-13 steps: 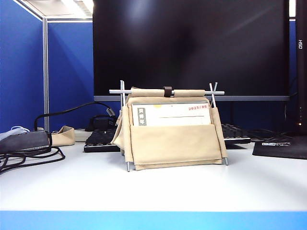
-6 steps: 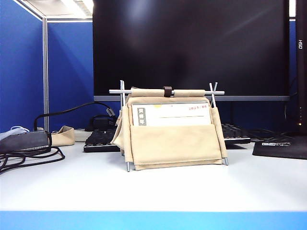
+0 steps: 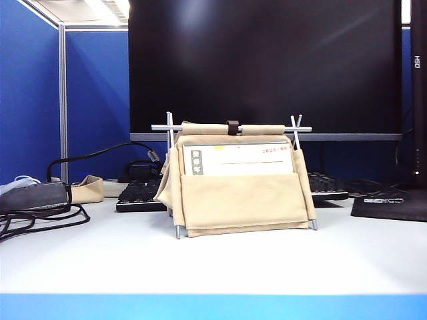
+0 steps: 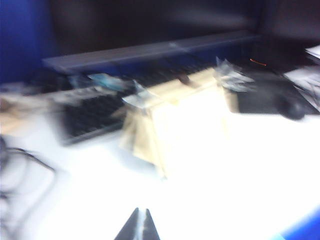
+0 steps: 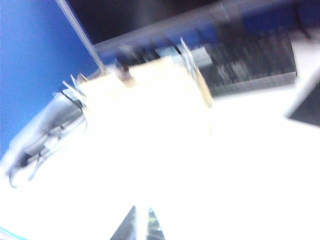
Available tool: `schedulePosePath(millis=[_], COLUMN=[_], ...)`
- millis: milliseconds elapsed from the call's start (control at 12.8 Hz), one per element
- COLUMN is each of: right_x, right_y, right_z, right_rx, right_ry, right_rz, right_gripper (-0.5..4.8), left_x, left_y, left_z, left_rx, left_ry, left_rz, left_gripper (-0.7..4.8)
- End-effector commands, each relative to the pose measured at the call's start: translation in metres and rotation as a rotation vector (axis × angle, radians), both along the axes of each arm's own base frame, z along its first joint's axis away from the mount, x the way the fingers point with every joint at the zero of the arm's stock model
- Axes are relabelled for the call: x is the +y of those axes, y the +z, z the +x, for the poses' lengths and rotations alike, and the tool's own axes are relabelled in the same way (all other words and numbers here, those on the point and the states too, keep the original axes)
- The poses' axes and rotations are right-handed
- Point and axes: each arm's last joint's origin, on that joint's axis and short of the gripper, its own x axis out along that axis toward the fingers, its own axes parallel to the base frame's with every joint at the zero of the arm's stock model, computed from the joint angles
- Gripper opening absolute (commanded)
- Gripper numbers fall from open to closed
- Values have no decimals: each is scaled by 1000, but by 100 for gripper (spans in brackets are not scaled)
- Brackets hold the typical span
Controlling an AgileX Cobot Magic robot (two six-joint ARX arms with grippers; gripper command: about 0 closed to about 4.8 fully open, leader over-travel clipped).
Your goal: Turn one page of the calendar.
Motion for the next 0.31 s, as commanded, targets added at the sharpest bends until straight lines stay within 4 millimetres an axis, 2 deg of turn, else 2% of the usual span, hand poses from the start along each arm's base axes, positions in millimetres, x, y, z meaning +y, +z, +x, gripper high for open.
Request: schedulePosePath(millis=[78,157,314], right_x=[-1,0,1], right_y=[-13,-37,-70], right_z=[7,16,21], right_rx=[-35,-10,66], right_ry=[-88,-97,-93], right_rz=[-31,-53,-93], right_gripper=[17,17,17], left_x=[-11,-12,-11], left_y=[-40,-57,-81], left_z=[1,1,2], left_rx=[57,83,77], left_ry=[-47,-35,38], left_rz=[-33,-9,54], left_gripper=[-6,-6,-6])
